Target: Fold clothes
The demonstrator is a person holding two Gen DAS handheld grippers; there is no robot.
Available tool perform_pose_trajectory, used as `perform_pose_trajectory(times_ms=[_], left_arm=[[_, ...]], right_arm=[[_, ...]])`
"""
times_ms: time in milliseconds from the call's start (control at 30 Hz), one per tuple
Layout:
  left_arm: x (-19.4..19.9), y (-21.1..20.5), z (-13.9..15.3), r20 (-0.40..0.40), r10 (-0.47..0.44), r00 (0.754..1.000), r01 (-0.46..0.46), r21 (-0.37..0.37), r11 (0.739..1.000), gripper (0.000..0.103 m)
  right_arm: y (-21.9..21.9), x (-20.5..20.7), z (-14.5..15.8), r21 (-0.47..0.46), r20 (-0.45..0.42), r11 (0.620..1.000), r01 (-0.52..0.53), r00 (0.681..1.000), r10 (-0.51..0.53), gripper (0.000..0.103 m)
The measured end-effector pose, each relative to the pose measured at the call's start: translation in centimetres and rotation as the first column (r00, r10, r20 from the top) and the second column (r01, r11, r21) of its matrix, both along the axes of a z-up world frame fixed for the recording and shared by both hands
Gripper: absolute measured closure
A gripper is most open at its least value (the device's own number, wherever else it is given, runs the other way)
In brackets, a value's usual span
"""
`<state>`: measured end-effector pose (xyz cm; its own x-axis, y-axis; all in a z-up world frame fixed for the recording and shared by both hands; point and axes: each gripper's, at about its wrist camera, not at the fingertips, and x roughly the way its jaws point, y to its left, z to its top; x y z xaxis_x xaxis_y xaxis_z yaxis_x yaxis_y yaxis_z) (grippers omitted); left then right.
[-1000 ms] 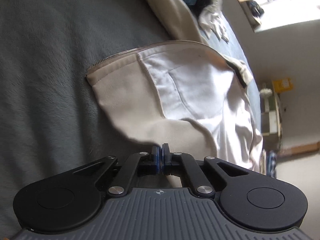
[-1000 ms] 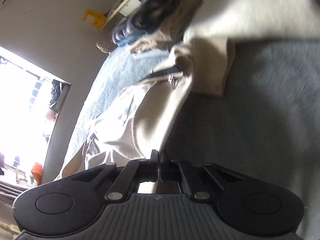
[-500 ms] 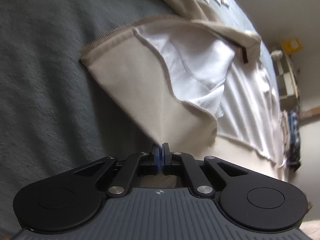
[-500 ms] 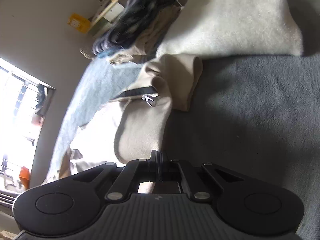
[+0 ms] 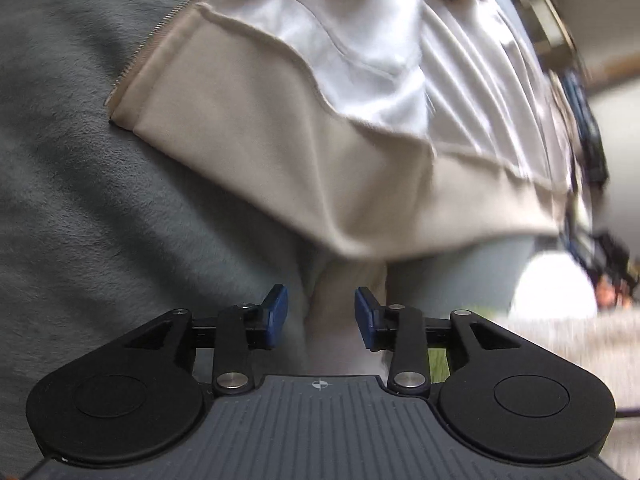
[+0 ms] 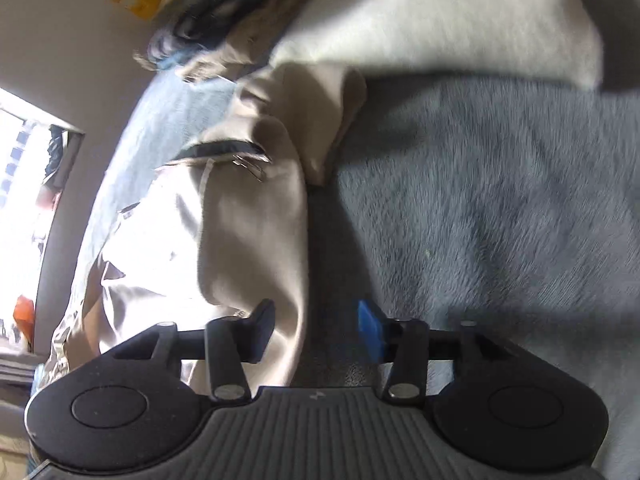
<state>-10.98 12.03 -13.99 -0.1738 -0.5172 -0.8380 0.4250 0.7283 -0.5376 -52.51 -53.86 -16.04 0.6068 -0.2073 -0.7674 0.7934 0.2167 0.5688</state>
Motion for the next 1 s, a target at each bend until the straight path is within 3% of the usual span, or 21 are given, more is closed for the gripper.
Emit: perform_pose_trajectory(times_ms=[100,200,267,367,467,500,567,700,800,1000], left_arm=[[0.5,0.7,2.1,0.065,-0.043,0.997,0.044,-0.014,0.999,0.064],[1.2,1.2,4.2,0.160,-0.007,0.987,0.013,-0.034,0.999,0.060],[1.9,1.7,5.2,0.247,0.058,0.967,-0.049,-0.042,0.998,0.058],[2.9,1.6,5.5,0.391,0.129,0.911,-0.137,-0.007,0.991,0.056],[3.6,0.8,4.7,0.537,0.128,0.834,-0.203,0.082,0.976,0.056],[3.9,0.9,4.3,0.555,0.124,0.822,-0.210,0.094,0.973,0.056],[4.6,0.7,3.4,0.554,0.139,0.821,-0.222,0.085,0.971,0.056],[5.8,1.0,2.1,0.533,0.158,0.831,-0.233,0.076,0.970,0.056],[6.7,0.5,1.6,0.512,0.171,0.842,-0.233,0.059,0.971,0.056],[7.0,0.2,0.3,0.497,0.136,0.857,-0.184,0.048,0.982,0.056]], right_arm=[[0.3,-0.6,2.2,-0.059,0.019,0.998,-0.033,0.999,0.034,0.053],[0.8,-0.4,4.0,-0.100,0.071,0.993,-0.061,0.995,0.069,0.052],[1.3,1.3,4.9,-0.106,0.133,0.989,-0.100,0.985,0.114,0.052],[2.9,5.4,5.6,-0.083,0.209,0.976,-0.200,0.954,0.213,0.052],[5.1,10.9,5.4,-0.031,0.264,0.942,-0.335,0.906,0.331,0.051],[5.8,12.8,5.1,-0.005,0.288,0.927,-0.375,0.887,0.360,0.050],[7.0,16.5,4.4,0.053,0.341,0.895,-0.442,0.851,0.400,0.042],[9.3,24.1,2.7,0.161,0.413,0.825,-0.541,0.796,0.442,0.035],[10.7,29.3,0.7,0.235,0.410,0.800,-0.552,0.802,0.433,0.031],[11.9,37.9,-3.3,0.293,0.410,0.807,-0.513,0.830,0.379,0.031]])
